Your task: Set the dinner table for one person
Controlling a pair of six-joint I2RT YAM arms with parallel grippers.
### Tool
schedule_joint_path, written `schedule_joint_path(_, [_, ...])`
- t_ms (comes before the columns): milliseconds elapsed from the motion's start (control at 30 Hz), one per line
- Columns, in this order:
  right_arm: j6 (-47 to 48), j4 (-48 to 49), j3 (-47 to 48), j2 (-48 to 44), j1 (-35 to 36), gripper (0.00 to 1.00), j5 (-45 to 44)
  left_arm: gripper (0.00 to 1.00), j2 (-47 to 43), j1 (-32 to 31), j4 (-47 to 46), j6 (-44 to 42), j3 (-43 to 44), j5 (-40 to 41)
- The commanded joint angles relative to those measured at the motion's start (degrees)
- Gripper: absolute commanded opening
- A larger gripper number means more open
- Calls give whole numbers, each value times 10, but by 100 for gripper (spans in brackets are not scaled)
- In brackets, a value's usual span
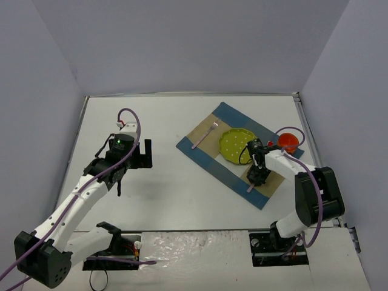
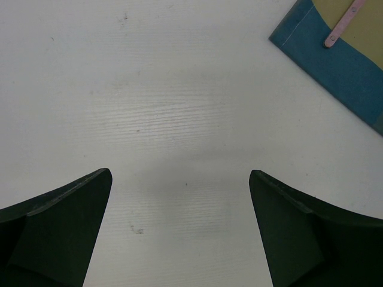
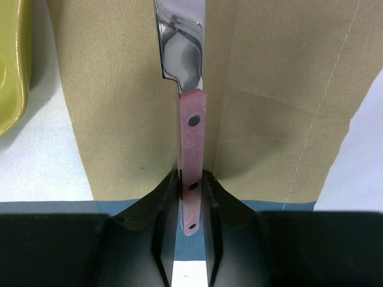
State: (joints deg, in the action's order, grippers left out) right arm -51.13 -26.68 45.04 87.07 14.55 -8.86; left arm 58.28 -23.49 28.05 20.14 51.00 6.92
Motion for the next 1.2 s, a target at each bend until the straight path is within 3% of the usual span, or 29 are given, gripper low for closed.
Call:
schedule_joint_path(0, [-5,-1,0,-8,-6,21,-12,97,-5,3,-21,-7,8,1])
schedule_joint_path(133, [-10,-1,8,-14,-8,30,-17,97,-4,3,-21,-7,9,2])
schedule_joint_path(267, [-14,-1,9,-35,-8,33,-23,97,-4,4,-20,-8,9,2])
schedule_joint_path(600, [-21,5,12,-50,-14,24,-54,97,-3,5,-21,-7,9,3])
schedule_joint_path(1167, [-17,45,0,-15,-37,23,-60,97,-2,5,-21,-6,9,0])
